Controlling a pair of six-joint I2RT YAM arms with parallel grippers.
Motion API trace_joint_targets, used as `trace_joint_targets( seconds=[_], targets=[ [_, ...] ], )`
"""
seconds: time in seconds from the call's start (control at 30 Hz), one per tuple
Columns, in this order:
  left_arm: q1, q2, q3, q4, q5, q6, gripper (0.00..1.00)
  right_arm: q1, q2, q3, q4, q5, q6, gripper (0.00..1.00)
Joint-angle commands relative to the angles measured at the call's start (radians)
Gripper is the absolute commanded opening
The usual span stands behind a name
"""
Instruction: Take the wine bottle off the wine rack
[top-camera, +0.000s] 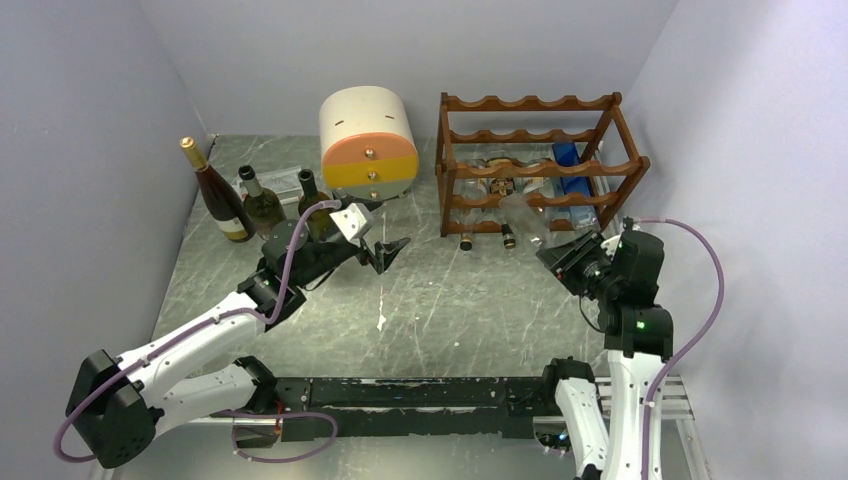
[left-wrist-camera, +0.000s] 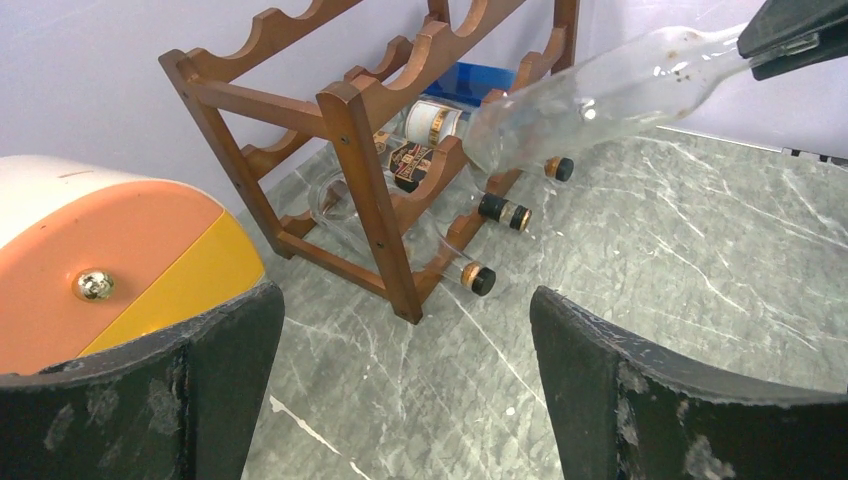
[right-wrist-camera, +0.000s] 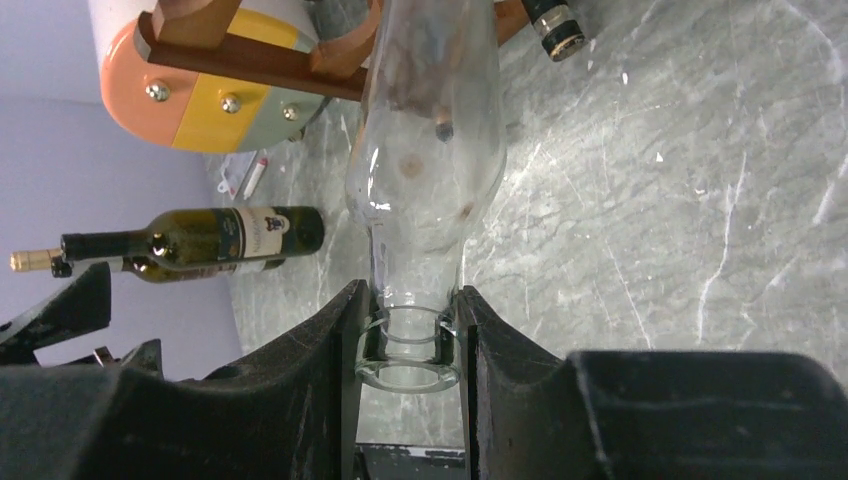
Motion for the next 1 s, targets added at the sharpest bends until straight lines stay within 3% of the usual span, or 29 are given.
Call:
trace_joint_targets(
  seconds=[0.0,0.4,0.67,0.97],
  targets=[
    [-0.008,-0.013,0.033,0.016,-0.011,-0.013,0.96,-0.004,-0.037,0.071,-0.009,-0.037,-0.031,0.00],
    [-0.009,-0.002,0.051,0.004,0.079,-0.037,0.97,-0.004,0.018,0.070,-0.071,-0.301,-0.218,0.00],
    [-0.052,0.135,0.146,-0.109,0.397,-0.002,0.96,0.031,0.060,-0.064,-0.017,-0.423,-0.259,0.00],
    [-0.223,0.253,0.213,-0.289,0.279,0.121,1.00,0.100,0.104,-0.108,-0.024,-0.431,-0.307,0.00]
  ],
)
